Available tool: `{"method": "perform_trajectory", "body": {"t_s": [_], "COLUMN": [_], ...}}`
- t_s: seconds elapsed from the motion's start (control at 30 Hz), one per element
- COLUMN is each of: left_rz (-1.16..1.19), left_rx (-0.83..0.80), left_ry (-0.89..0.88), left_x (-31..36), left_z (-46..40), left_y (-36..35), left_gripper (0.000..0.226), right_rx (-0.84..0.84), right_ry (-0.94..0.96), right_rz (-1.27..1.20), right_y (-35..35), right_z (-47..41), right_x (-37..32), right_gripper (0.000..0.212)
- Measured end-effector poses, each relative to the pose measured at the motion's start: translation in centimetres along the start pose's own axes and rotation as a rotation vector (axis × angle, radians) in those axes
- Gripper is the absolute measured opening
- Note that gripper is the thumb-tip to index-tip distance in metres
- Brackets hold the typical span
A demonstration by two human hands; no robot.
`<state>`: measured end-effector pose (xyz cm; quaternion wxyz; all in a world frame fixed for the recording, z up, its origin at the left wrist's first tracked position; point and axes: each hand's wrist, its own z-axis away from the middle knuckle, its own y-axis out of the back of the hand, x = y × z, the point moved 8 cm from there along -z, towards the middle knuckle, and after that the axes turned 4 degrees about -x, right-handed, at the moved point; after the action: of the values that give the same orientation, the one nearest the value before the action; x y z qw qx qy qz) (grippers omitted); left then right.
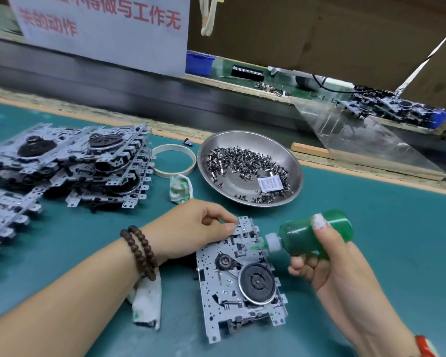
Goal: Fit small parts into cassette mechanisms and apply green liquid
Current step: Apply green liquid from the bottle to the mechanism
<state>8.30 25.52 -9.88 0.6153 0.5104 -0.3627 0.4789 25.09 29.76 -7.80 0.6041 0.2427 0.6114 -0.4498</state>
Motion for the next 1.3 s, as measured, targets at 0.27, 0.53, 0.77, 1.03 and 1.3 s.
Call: {"method": "perform_trajectory", "body": {"t_s": [0.27, 0.53, 0.77, 1.03, 1.3], "left_rz": [0.000, 0.025, 0.028, 0.004, -0.006], "left_rx": [-0.021, -0.024, -0.025, -0.014, -0.023], "left_ry": [-0.007, -0.008, -0.011, -0.017, -0.003], "left_x": [-0.5, -0.9, -0.7, -0.7, -0.5], "left_z": [-0.2, -0.3, -0.3, -0.3, -0.1], "left_y": [0.3, 0.2, 0.2, 0.3, 0.3], "left_gripper": [0.012, 0.010, 0.009, 0.010, 0.010], "right_rx": [-0.038, -0.072, -0.057, -0.061, -0.100], "right_ry": [0.157, 0.264, 0.293, 0.318, 0.321], "right_rz": [0.198, 0.289, 0.298, 0.331, 0.333], "right_y": [-1.6, -2.4, -2.4, -2.4, -3.0], "right_z": [0.6, 1.1, 1.2, 1.2, 1.2], "right_x": [-0.5, -1.3, -1.4, -1.5, -1.6], "right_gripper": [0.047, 0.011, 0.022, 0.021, 0.015]}}
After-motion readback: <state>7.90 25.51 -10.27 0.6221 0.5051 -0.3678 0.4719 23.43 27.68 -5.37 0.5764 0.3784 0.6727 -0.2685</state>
